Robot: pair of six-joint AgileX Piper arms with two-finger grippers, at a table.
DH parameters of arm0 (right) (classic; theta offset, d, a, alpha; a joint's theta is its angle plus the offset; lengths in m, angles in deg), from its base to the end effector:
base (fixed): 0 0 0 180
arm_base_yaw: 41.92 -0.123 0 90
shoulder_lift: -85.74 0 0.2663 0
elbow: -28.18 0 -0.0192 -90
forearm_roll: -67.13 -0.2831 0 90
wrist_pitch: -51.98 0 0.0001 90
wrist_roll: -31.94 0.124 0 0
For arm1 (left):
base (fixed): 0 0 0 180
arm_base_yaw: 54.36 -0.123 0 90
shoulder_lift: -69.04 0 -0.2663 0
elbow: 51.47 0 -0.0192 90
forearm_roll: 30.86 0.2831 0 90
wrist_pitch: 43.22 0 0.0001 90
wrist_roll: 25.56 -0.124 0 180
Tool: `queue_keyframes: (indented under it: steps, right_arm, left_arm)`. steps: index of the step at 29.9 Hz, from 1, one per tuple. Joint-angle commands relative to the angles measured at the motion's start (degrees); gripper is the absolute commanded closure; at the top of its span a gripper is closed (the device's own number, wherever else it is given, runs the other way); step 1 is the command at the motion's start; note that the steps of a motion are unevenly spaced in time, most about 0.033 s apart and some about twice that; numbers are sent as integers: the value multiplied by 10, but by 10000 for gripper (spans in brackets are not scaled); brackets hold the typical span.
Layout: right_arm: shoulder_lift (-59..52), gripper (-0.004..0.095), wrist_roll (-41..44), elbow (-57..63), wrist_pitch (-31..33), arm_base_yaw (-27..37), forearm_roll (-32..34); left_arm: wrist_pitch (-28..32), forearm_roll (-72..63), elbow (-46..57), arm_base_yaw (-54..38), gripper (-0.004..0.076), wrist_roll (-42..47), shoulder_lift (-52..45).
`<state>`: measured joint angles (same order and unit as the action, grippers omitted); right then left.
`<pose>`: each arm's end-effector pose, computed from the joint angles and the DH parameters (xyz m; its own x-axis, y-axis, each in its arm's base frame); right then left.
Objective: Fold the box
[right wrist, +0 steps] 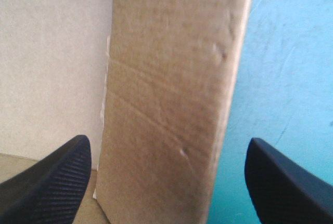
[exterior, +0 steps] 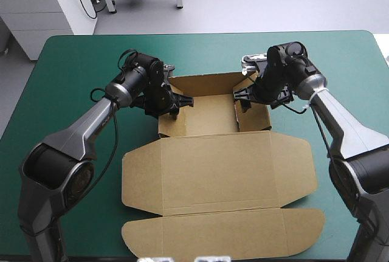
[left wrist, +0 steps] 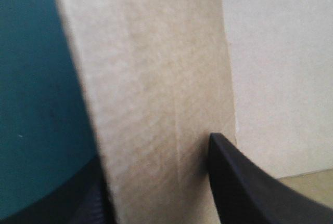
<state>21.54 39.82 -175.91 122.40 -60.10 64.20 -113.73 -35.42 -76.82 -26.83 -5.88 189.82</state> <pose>0.4137 0.1421 0.2556 -0.9435 -0.1479 -0.2965 -0.1825 0.9788 0.0926 0.3947 -0.2162 0.2242 -0.9743 0.1011 -0.2011 0.1338 0.9787 -0.1560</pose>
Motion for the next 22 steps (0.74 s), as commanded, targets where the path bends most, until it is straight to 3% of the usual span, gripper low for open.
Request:
queue_keyframes:
  steps: [1, 13, 15, 19, 22]
  right_arm:
    - [-29, 155, 7, -46, 12, 7, 20]
    - [-88, 157, 17, -93, 12, 18, -6]
    - [-102, 157, 26, -79, 12, 18, -8]
    - [-116, 157, 41, -38, 12, 18, -9]
    - [-118, 157, 48, -7, 12, 18, -9]
  left_arm:
    - [-33, 1, -51, 3, 367, -4, -33]
    - [-33, 76, -89, -30, 381, -6, -132]
    - [-33, 61, -88, -30, 442, -38, -162]
    - [-33, 21, -64, -30, 731, -112, -225]
    - [-33, 10, -29, -30, 732, -113, -277]
